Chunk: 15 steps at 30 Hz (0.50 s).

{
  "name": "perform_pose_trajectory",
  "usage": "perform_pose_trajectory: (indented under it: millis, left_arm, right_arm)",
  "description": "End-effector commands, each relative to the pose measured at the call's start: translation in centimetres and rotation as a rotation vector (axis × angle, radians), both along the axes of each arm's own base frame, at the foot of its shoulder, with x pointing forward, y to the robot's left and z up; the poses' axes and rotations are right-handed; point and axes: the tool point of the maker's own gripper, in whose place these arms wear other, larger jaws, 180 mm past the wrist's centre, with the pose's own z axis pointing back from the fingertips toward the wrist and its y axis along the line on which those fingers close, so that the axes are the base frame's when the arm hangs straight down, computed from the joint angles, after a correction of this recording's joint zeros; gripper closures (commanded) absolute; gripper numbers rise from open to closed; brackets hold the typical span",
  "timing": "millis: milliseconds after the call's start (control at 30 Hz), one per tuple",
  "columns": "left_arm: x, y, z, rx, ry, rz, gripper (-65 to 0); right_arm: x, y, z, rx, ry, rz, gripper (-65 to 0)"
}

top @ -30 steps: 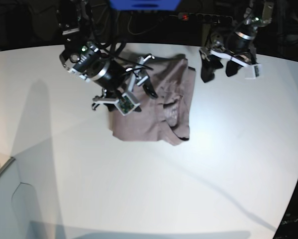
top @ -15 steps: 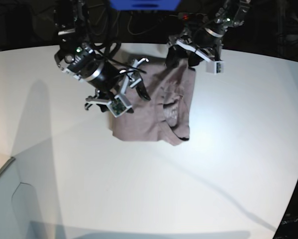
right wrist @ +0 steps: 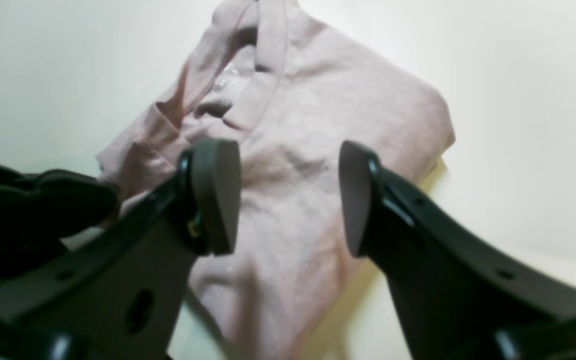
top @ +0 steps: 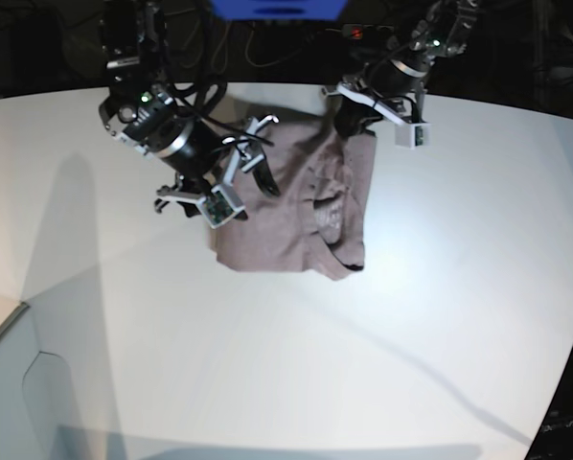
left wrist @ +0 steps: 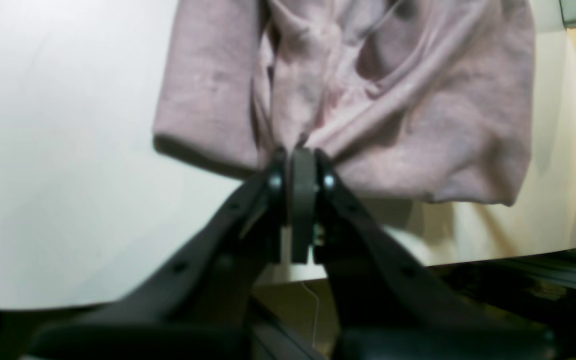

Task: Layout the t-shirt on the table in an organized manner, then fold the t-shirt properly
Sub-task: 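Lower the left gripper to the shirt's other end and grasp it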

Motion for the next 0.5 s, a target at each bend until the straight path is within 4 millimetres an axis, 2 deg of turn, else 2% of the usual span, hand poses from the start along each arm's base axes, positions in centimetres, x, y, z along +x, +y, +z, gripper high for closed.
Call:
perform_pose_trajectory:
  millis: [0, 67, 300, 467]
  left_arm:
    - [0.7, 0.0, 1.3, -0.016, -0.048, 0.000, -0.5]
    - [1.2, 0.1, 2.1, -0.018, -0.070, 0.005, 0.0]
    - [3.6, 3.2, 5.6, 0.005, -0.176, 0.082, 0.0]
    - [4.4, 5.0, 6.7, 0.028, -0.210, 0.123, 0.0]
  right_arm:
    - [0.7, 0.3, 1.4, 0.034, -0.045, -0.002, -32.1]
    - [0.7, 0.3, 1.4, 0.033, -0.045, -0.002, -32.1]
    - [0.7, 0.3, 1.4, 0.031, -0.048, -0.002, -32.1]
    - [0.7, 0.2, 1.4, 0.029, -0.047, -0.001, -32.1]
